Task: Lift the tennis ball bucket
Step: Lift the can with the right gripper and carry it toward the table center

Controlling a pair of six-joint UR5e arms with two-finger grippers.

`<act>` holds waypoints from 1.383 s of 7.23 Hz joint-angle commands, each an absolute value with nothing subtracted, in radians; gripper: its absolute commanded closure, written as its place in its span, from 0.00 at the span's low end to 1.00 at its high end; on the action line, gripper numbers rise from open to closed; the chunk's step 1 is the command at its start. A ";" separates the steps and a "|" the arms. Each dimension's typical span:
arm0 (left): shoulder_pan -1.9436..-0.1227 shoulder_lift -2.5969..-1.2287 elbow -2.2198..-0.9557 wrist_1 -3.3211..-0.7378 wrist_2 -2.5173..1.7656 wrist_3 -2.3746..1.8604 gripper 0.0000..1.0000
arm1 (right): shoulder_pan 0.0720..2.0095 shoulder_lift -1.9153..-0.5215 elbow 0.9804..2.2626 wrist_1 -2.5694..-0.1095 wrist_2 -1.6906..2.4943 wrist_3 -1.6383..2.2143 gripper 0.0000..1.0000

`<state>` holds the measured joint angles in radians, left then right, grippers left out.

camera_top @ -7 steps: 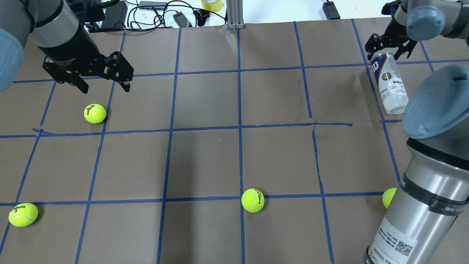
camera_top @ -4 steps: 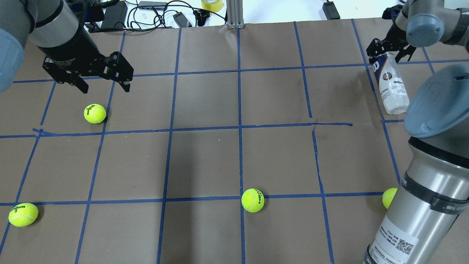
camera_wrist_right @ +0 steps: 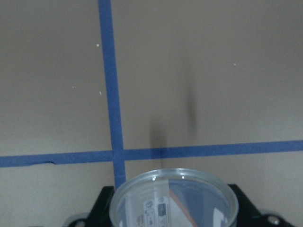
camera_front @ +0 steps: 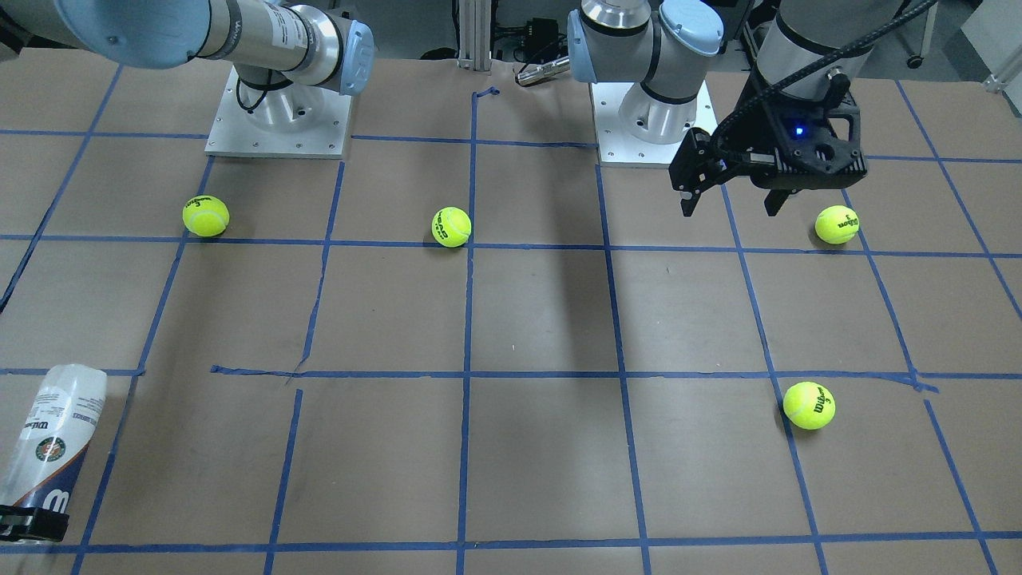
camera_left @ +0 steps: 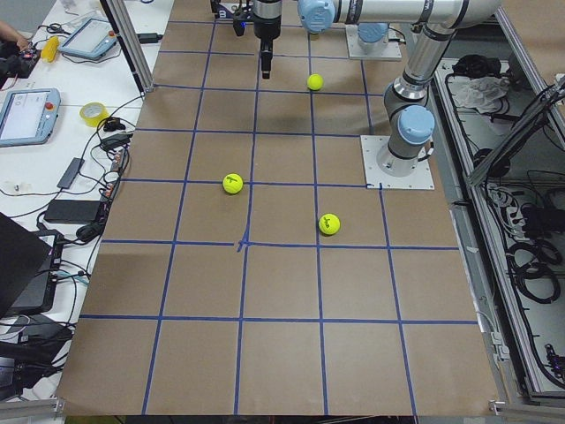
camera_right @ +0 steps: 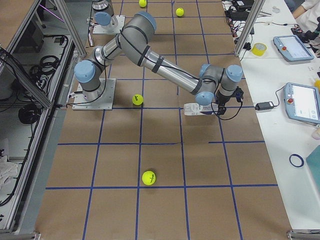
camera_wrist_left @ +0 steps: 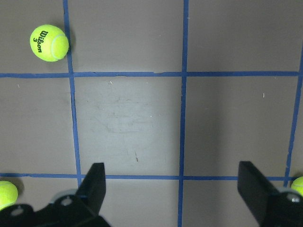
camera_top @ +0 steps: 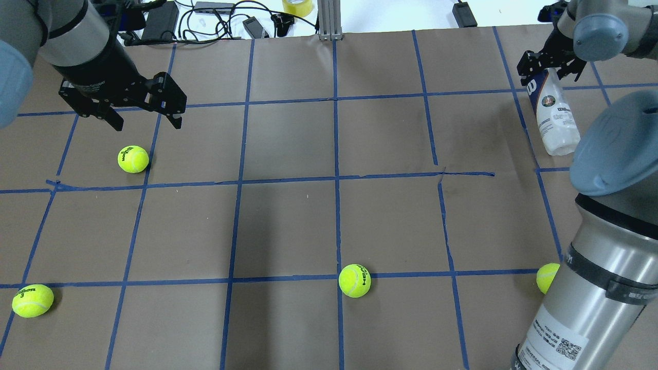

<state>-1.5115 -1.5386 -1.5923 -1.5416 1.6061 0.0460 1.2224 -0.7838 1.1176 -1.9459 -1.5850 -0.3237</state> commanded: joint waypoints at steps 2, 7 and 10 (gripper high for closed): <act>-1.511 -1.539 -1.592 -1.540 1.621 0.046 0.00 | 1.392 -0.926 1.120 -1.832 -1.580 -0.489 0.65; -1.451 -1.534 -1.569 -1.531 1.611 0.058 0.00 | 1.869 -0.963 1.271 -2.086 -1.551 -0.939 0.69; -1.410 -1.522 -1.565 -1.534 1.606 0.058 0.00 | 2.061 -0.912 1.301 -2.167 -1.560 -1.048 0.68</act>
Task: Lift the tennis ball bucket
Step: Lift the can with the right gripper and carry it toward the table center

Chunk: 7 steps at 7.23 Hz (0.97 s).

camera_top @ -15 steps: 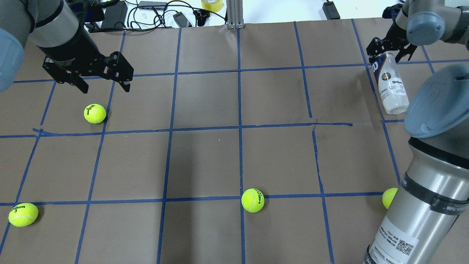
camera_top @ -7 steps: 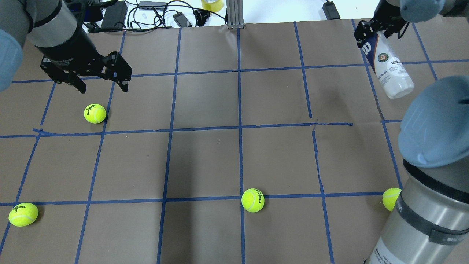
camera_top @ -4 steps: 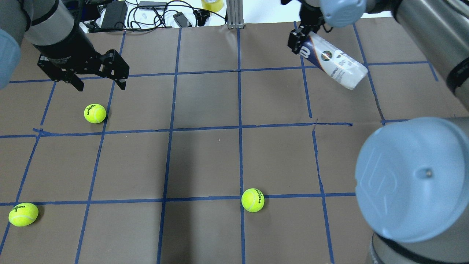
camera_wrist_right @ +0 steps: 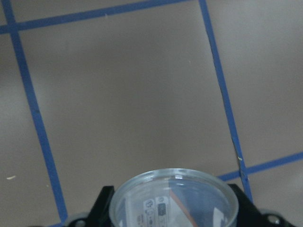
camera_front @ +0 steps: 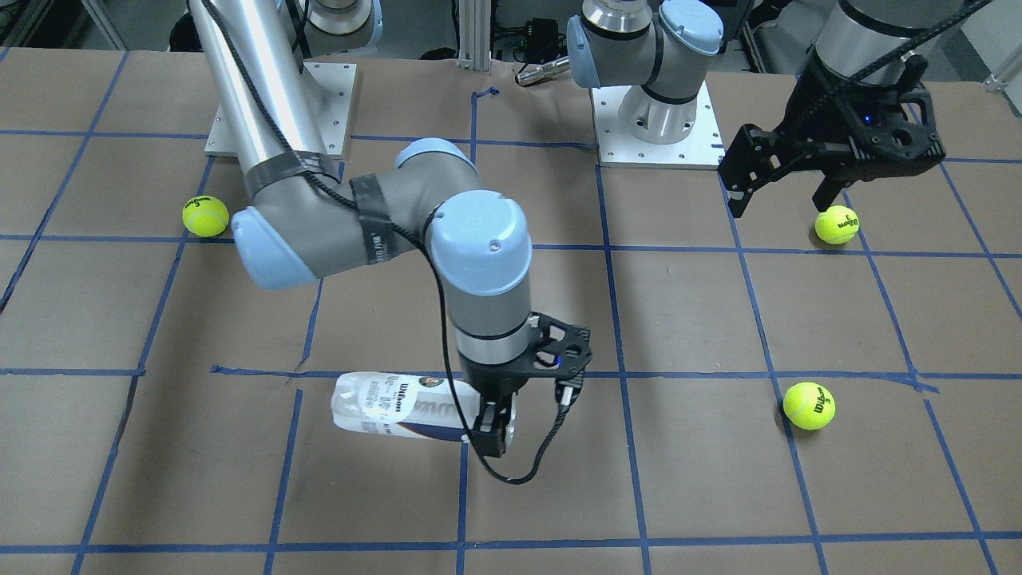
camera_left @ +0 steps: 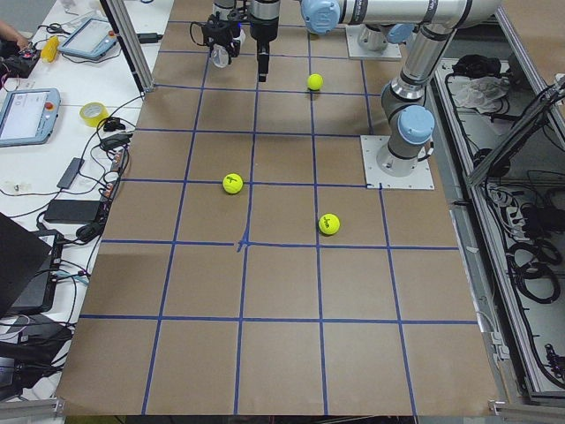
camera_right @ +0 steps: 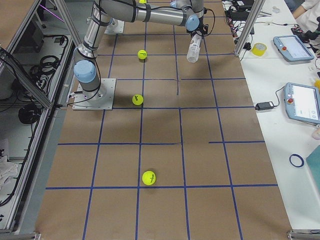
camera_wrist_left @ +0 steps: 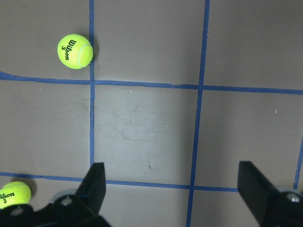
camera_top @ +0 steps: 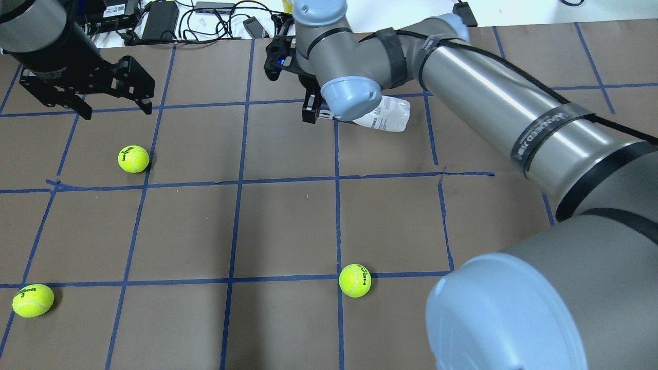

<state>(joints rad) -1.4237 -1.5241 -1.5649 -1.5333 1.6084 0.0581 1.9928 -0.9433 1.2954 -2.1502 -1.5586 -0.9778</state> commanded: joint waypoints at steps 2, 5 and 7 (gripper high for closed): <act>-1.413 -1.520 -1.572 -1.534 1.608 0.058 0.00 | 2.108 -0.879 1.310 -2.180 -1.556 -1.037 0.66; -1.416 -1.516 -1.585 -1.534 1.617 0.058 0.00 | 2.120 -0.832 1.313 -2.267 -1.549 -1.032 0.46; -1.414 -1.516 -1.585 -1.532 1.608 0.058 0.00 | 2.118 -0.831 1.315 -2.257 -1.560 -0.947 0.01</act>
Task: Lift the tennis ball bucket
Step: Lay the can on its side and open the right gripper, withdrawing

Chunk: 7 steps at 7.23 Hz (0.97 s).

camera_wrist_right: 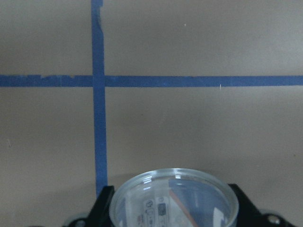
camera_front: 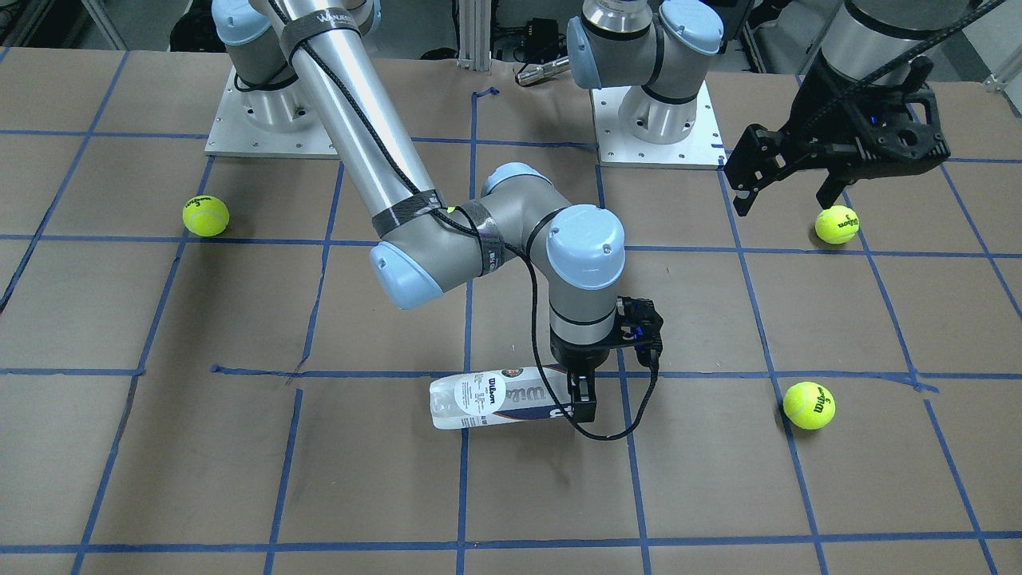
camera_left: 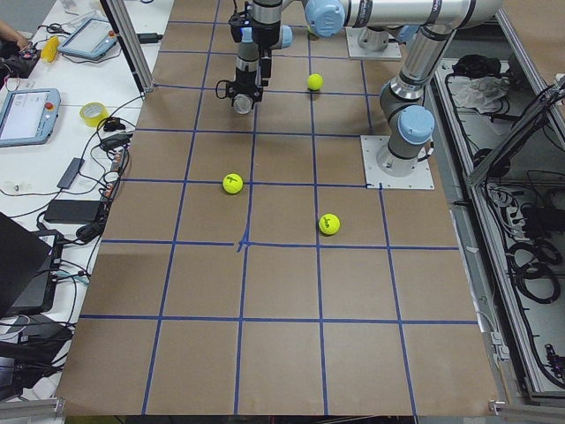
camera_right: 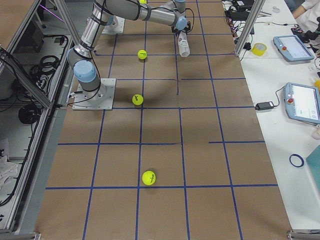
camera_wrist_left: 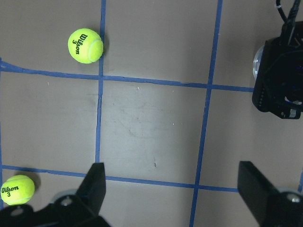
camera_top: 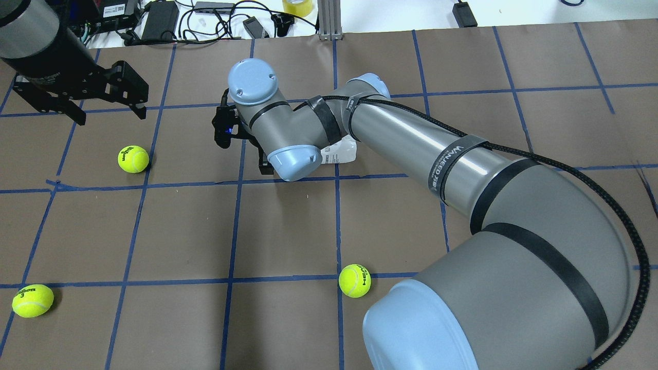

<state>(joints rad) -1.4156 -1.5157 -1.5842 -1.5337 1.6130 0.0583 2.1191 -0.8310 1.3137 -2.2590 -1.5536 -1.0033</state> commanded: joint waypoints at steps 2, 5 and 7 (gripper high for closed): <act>-1.411 -1.508 -1.585 -1.534 1.609 0.058 0.00 | 2.039 -0.927 1.281 -2.179 -1.520 -0.937 0.02; -1.401 -1.519 -1.586 -1.534 1.620 0.058 0.00 | 1.750 -1.154 1.275 -1.878 -1.457 -0.928 0.00; -1.401 -1.563 -1.641 -1.463 1.605 0.052 0.00 | 1.613 -1.288 1.296 -1.743 -1.462 -0.881 0.00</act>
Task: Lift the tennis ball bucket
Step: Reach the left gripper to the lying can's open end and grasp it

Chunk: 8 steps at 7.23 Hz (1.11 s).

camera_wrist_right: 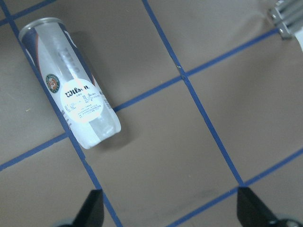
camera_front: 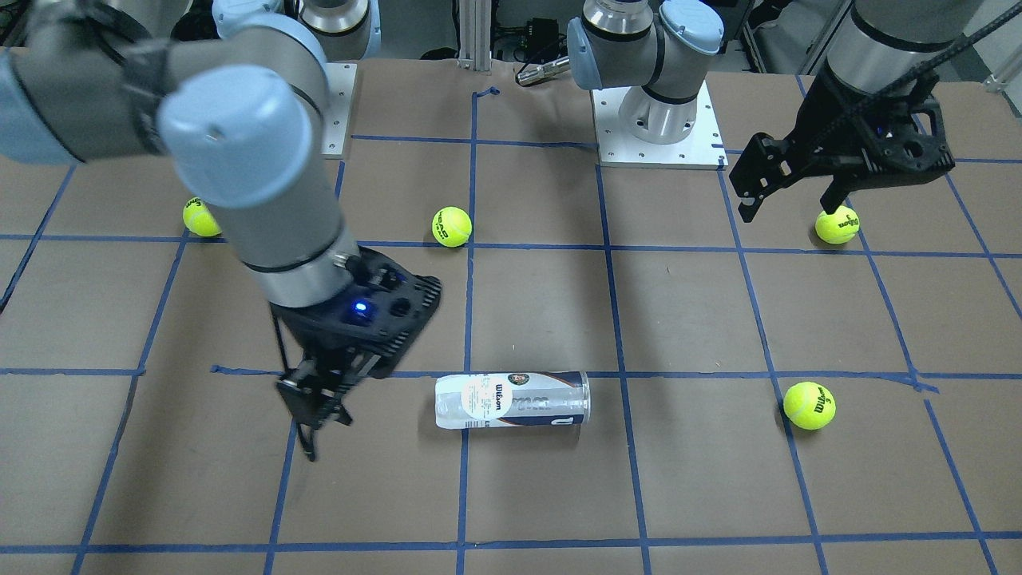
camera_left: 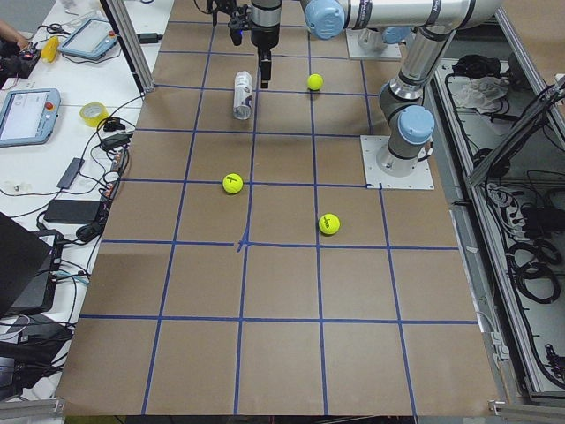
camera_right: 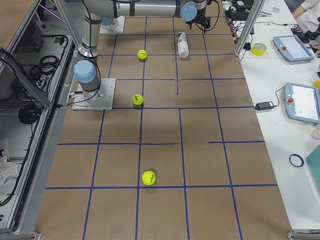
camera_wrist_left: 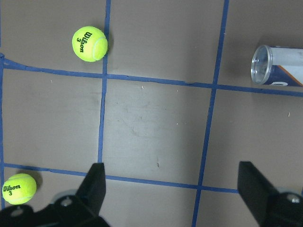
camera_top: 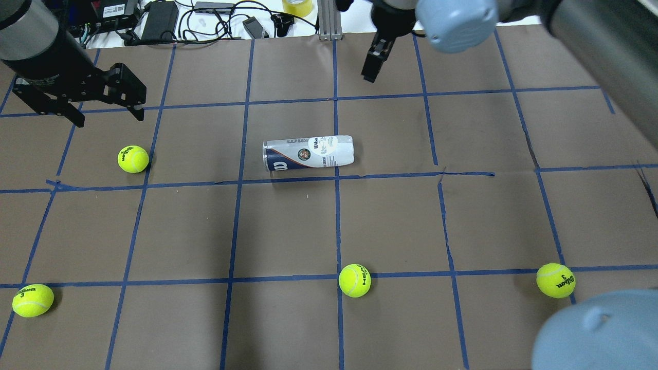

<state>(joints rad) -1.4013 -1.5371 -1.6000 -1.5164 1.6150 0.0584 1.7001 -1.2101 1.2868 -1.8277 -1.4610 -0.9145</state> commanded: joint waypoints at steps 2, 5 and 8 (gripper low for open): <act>-1.401 -1.641 -1.780 -1.179 1.422 0.054 0.00 | 1.598 -1.368 1.298 -1.709 -1.476 -0.735 0.00; -1.402 -1.814 -1.810 -0.993 1.167 0.040 0.00 | 1.592 -1.403 1.298 -1.648 -1.551 -0.414 0.00; -1.407 -1.978 -1.810 -0.888 0.954 0.038 0.00 | 1.598 -1.431 1.327 -1.576 -1.536 -0.119 0.00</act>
